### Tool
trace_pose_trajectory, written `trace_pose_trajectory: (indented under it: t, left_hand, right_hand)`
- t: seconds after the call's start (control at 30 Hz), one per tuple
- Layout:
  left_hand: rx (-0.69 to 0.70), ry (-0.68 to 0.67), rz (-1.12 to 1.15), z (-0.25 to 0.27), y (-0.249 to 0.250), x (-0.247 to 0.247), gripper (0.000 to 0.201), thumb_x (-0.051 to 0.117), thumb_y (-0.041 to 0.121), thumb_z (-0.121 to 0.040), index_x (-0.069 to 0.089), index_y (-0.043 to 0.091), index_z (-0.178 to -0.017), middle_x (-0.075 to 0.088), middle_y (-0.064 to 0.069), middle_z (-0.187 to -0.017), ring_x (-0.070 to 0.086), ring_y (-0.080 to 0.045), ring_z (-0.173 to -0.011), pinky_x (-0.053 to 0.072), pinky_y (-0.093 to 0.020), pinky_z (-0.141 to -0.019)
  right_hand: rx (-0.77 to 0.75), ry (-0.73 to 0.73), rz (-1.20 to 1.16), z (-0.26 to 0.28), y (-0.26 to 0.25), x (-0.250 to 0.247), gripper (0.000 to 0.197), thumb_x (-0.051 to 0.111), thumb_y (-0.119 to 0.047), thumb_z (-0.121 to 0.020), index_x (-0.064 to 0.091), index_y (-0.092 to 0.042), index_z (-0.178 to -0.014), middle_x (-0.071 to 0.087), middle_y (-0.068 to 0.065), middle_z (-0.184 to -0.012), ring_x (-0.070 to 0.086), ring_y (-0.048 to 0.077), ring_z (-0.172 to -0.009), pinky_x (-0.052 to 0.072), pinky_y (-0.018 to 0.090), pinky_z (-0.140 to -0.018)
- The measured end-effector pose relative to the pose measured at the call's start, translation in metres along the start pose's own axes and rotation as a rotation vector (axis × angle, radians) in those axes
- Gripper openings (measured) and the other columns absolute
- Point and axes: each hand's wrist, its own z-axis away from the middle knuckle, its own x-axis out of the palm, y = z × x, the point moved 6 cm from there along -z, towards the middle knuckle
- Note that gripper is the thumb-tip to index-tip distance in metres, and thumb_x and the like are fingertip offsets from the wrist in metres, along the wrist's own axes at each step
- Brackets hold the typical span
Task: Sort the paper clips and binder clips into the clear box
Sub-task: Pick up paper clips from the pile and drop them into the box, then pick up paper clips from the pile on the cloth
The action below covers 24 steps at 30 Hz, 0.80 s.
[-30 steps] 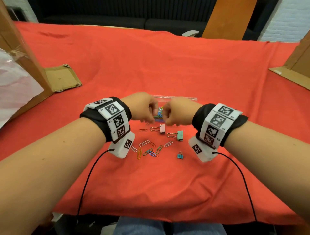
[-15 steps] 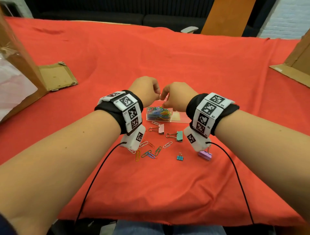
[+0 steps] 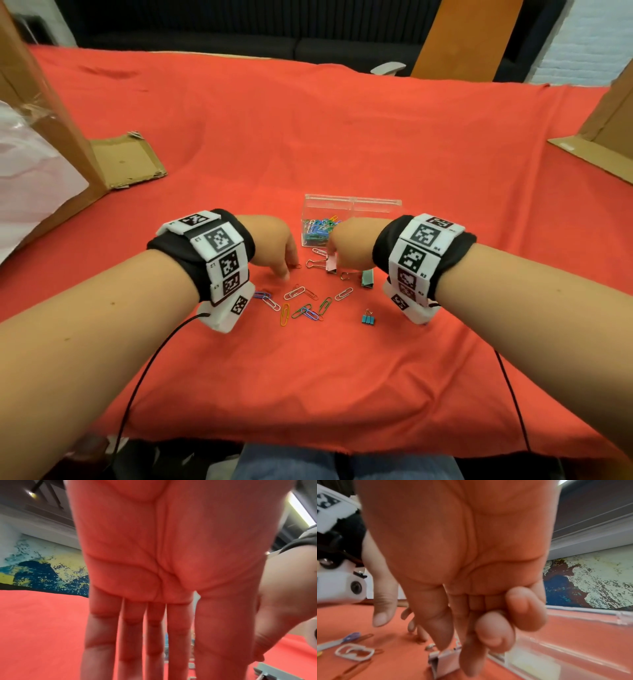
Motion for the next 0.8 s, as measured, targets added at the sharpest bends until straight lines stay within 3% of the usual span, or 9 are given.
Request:
trace_pose_trajectory:
  t: [0.17,0.3,0.37,0.43,0.47,0.53,0.6,0.73,0.8]
  left_hand:
    - [0.03,-0.031,-0.004,0.006,0.002,0.008,0.045,0.069,0.031,-0.081,0.063,0.027,-0.125,0.065,0.005,-0.123,0.059,-0.015,-0.103,0.043,-0.024,-0.09]
    - [0.042,-0.019,0.03,0.008,0.004,0.013,0.038,0.073,0.031,-0.077,0.069,0.026,-0.114,0.066,0.006,-0.096,0.054,-0.01,-0.083,0.039,-0.021,-0.076]
    - [0.036,-0.029,0.053,0.007,0.003,0.016,0.036,0.077,0.034,-0.073,0.071,0.025,-0.107,0.065,0.007,-0.087,0.055,-0.01,-0.078,0.04,-0.023,-0.072]
    - [0.029,-0.052,0.077,0.006,0.003,0.021,0.036,0.081,0.037,-0.068,0.071,0.022,-0.099,0.07,0.002,-0.09,0.056,-0.012,-0.074,0.043,-0.024,-0.069]
    - [0.022,-0.062,0.077,0.005,0.003,0.023,0.038,0.082,0.039,-0.066,0.07,0.022,-0.098,0.072,-0.001,-0.093,0.057,-0.013,-0.073,0.043,-0.025,-0.066]
    - [0.014,-0.069,0.05,0.003,0.007,0.026,0.042,0.082,0.041,-0.065,0.07,0.018,-0.099,0.072,-0.003,-0.096,0.057,-0.015,-0.073,0.041,-0.024,-0.06]
    - [0.024,-0.085,0.019,-0.001,0.014,0.027,0.043,0.081,0.039,-0.066,0.07,0.014,-0.099,0.072,-0.005,-0.092,0.056,-0.016,-0.072,0.039,-0.023,-0.055]
    - [0.045,-0.101,-0.061,-0.005,0.022,0.025,0.021,0.08,0.035,-0.069,0.063,0.025,-0.078,0.065,0.0,-0.068,0.056,-0.011,-0.053,0.04,-0.016,-0.045]
    - [0.004,-0.128,-0.024,-0.007,0.018,0.028,0.021,0.08,0.033,-0.07,0.069,0.018,-0.08,0.061,0.004,-0.057,0.053,0.001,-0.034,0.042,-0.014,-0.043]
  right_hand:
    - [-0.025,-0.003,-0.017,-0.001,-0.011,0.0,0.042,0.04,-0.03,-0.099,0.052,-0.011,-0.135,0.06,0.009,-0.132,0.054,0.027,-0.122,0.044,0.031,-0.097]
    - [-0.134,0.048,-0.089,0.005,-0.022,-0.003,0.036,0.053,-0.033,-0.092,0.058,-0.027,-0.127,0.065,0.002,-0.119,0.059,0.023,-0.112,0.041,0.027,-0.081]
    - [-0.178,0.026,-0.112,0.014,-0.026,-0.001,0.036,0.058,-0.034,-0.089,0.06,-0.029,-0.124,0.071,-0.006,-0.093,0.065,0.007,-0.098,0.038,0.021,-0.07]
    - [-0.2,-0.003,-0.106,0.02,-0.027,0.0,0.034,0.062,-0.033,-0.088,0.062,-0.027,-0.121,0.062,-0.009,-0.048,0.059,-0.019,-0.057,0.038,0.018,-0.054]
    - [-0.204,-0.004,-0.094,0.021,-0.028,0.001,0.034,0.063,-0.033,-0.087,0.063,-0.026,-0.12,0.057,-0.005,-0.043,0.054,-0.023,-0.048,0.035,0.015,-0.048]
    - [-0.202,0.02,-0.074,0.02,-0.028,0.003,0.036,0.065,-0.04,-0.083,0.065,-0.025,-0.115,0.06,-0.008,-0.067,0.065,-0.01,-0.074,0.037,0.021,-0.053]
    - [-0.193,0.037,-0.062,0.016,-0.031,0.007,0.044,0.067,-0.049,-0.078,0.066,-0.021,-0.113,0.067,0.0,-0.102,0.064,0.019,-0.1,0.044,0.025,-0.069]
    - [-0.231,0.041,-0.104,0.014,-0.043,0.009,0.055,0.076,-0.048,-0.07,0.062,-0.013,-0.111,0.067,0.005,-0.112,0.064,0.025,-0.1,0.045,0.026,-0.075]
    - [-0.231,0.053,-0.124,0.013,-0.044,0.01,0.053,0.077,-0.044,-0.071,0.062,-0.012,-0.111,0.067,0.006,-0.113,0.064,0.026,-0.101,0.042,0.025,-0.073]
